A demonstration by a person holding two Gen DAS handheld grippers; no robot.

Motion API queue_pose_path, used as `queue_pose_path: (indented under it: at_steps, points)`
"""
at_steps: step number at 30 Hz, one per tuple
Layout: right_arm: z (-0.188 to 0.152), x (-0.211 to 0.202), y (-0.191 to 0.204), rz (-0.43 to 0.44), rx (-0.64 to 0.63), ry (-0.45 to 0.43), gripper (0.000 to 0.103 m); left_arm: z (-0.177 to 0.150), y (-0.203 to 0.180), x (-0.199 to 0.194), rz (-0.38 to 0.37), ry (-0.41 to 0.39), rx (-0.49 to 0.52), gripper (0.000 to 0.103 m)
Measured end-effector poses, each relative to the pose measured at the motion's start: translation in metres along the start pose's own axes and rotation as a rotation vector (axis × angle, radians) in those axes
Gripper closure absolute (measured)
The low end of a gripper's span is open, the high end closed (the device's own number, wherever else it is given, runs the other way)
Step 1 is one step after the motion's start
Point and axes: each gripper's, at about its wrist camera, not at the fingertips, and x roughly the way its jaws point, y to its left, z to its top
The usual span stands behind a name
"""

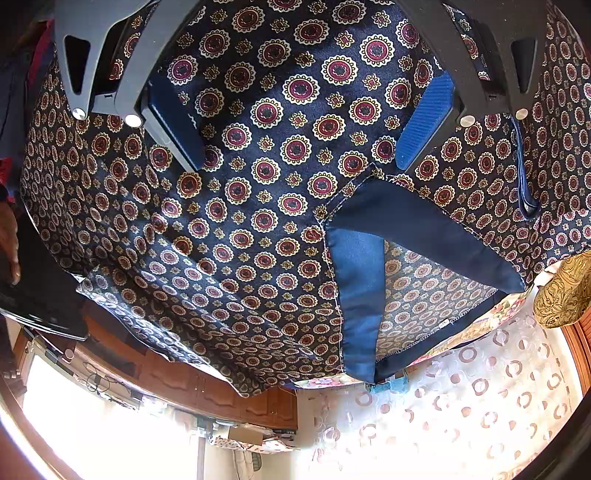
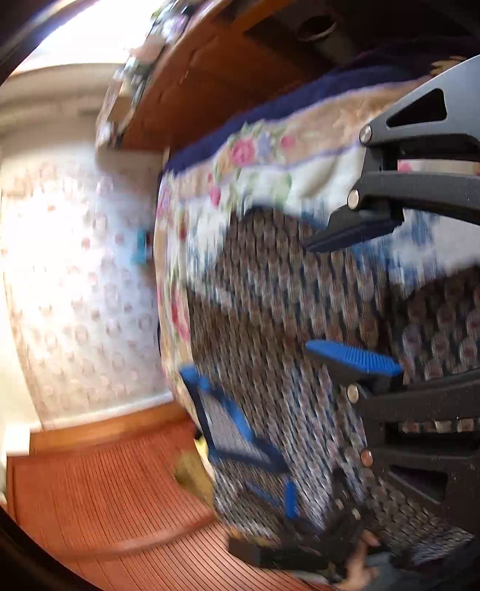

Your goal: Fold small clothes

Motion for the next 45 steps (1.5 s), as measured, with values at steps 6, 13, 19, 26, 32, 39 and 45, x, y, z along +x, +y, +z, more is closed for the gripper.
queue_pose_path:
  at_steps: [6,13,19,26,32,39,45]
  points:
    - [-0.003,0.045,-0.024,-0.049,0.088,0.121,0.049,0.0,0.0,0.0,0.0,0.0,0.0,0.0]
    - [0.012,0.066,-0.002,-0.074,0.041,0.15,0.071,0.0,0.0,0.0,0.0,0.0,0.0,0.0]
    - [0.014,0.066,0.014,-0.068,-0.055,0.144,0.102,0.0,0.0,0.0,-0.002,-0.001,-0.001,0.0]
    - [0.055,0.038,0.044,0.039,-0.095,0.023,0.102,0.0,0.02,-0.032,-0.014,-0.108,-0.067,0.001]
    - [0.07,0.029,0.105,0.195,-0.2,-0.012,0.102,-0.002,0.035,-0.074,0.029,-0.2,-0.064,0.0]
    - [0.068,0.042,0.131,0.251,-0.224,0.002,0.063,-0.012,0.056,-0.084,0.059,-0.207,-0.089,0.0]
    - [0.063,0.052,0.107,0.166,-0.18,0.026,0.06,-0.019,0.065,-0.084,0.057,-0.202,-0.107,0.0]
